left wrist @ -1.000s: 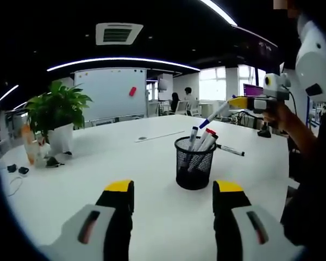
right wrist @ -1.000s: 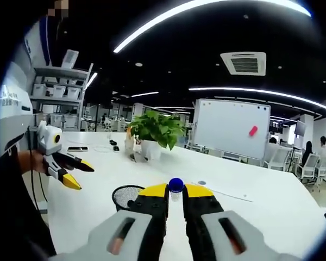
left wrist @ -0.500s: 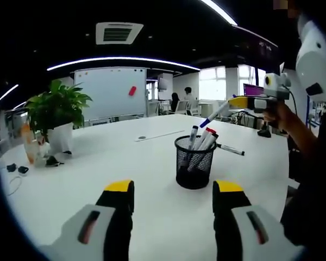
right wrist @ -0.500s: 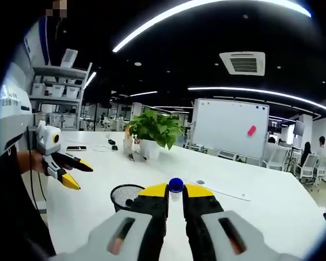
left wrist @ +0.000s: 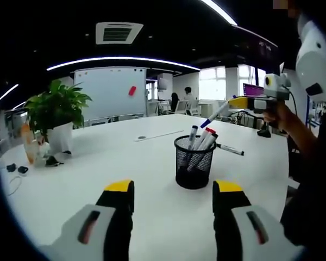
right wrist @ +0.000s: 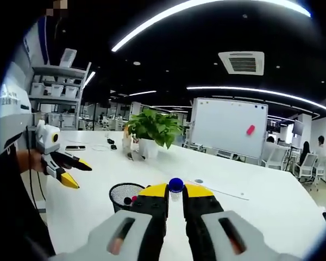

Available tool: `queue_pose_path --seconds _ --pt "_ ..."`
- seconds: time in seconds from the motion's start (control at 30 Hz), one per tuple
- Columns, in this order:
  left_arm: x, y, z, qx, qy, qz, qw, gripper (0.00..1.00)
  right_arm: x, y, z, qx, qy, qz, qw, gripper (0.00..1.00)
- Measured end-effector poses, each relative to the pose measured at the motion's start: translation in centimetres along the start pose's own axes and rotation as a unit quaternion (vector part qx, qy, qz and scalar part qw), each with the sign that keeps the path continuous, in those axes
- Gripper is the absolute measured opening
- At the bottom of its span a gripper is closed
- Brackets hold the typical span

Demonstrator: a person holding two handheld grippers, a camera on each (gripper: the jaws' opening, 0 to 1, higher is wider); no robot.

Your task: Pick up the whiteboard markers from the pen holder and place them facing the whiteboard neatly

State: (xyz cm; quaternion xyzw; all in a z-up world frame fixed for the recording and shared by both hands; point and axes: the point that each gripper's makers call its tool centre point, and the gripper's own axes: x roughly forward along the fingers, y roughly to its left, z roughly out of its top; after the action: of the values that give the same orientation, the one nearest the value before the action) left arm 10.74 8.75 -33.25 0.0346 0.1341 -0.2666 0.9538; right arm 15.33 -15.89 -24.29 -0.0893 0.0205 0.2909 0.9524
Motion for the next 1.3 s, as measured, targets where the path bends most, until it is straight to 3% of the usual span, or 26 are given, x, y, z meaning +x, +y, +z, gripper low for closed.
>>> queue_pose_path --seconds 1.3 --pt "0.5 -0.2 0.1 -0.002 0.002 -0.005 1.0 0.59 -2.0 -2.7 0.0 0.0 -0.005 -0.048 0.9988 0.13"
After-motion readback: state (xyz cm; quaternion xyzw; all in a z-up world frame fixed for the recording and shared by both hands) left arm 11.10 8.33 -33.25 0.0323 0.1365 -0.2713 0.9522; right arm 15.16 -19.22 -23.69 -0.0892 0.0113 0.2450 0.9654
